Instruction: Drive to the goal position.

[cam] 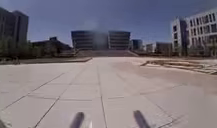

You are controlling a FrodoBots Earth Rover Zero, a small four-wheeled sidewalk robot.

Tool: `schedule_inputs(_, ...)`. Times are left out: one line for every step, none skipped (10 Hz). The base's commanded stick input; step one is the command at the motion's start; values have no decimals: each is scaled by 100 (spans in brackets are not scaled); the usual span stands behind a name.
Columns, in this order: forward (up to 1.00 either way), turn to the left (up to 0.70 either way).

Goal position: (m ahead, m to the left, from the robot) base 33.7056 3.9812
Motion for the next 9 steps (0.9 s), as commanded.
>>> schedule_inputs(100,0)
schedule_inputs(100,7)
schedule_inputs(100,27)
schedule_inputs(100,24)
schedule_inputs(100,3)
schedule_inputs(100,0)
schedule_inputs(100,0)
schedule_inputs(100,0)
schedule_inputs(100,0)
